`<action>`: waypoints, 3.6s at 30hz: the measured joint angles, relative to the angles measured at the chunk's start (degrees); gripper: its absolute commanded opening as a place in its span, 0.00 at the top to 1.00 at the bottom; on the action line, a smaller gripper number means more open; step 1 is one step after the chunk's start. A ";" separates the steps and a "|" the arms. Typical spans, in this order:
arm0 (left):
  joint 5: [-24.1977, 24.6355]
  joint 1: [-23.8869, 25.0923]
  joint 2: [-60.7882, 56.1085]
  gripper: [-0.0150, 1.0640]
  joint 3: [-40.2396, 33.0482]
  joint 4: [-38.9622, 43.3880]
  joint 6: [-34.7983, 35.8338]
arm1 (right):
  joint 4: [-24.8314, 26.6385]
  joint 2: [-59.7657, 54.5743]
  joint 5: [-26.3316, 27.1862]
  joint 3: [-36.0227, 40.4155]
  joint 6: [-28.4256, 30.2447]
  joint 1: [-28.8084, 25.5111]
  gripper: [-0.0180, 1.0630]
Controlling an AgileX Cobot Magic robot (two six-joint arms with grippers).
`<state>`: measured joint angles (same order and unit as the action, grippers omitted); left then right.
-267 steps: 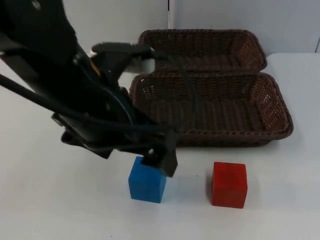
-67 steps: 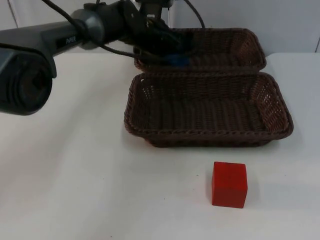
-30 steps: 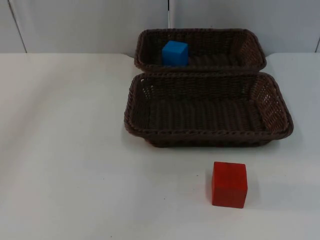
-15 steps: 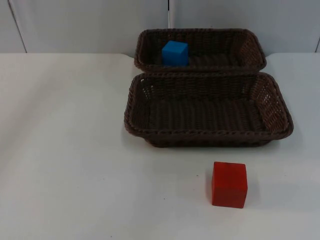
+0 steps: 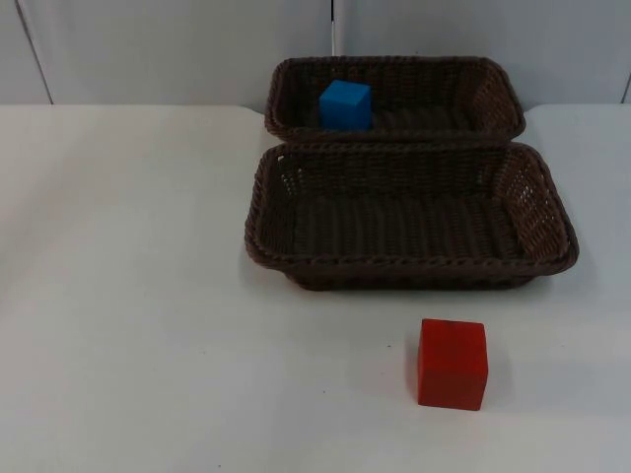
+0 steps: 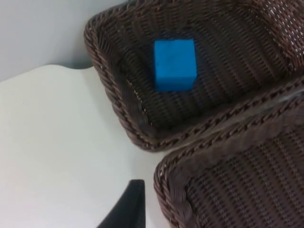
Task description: Pick up one cube with the left hand and place it into the upper basket. Pick up one cube with the right hand and place it into the lower basket.
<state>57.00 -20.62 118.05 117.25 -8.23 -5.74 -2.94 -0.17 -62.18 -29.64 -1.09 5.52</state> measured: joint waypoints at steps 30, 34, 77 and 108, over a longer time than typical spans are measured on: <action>-33.74 0.00 -45.10 0.05 -64.89 1.83 5.15 | 0.00 0.00 0.00 0.00 0.00 0.00 0.01; -33.87 0.00 -51.09 0.05 -70.69 2.08 6.84 | 0.00 0.00 0.00 0.00 0.00 0.00 0.01; -8.14 0.00 -84.58 0.05 -74.49 7.82 8.38 | 1.69 0.00 0.00 0.00 0.00 0.00 0.01; -8.14 0.00 -84.72 0.05 -74.49 8.23 9.20 | 5.31 -5.79 -1.08 -1.94 1.09 0.00 0.01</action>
<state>48.86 -20.62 33.33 42.76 0.00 3.47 2.36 -5.96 -63.27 -31.58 0.00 5.52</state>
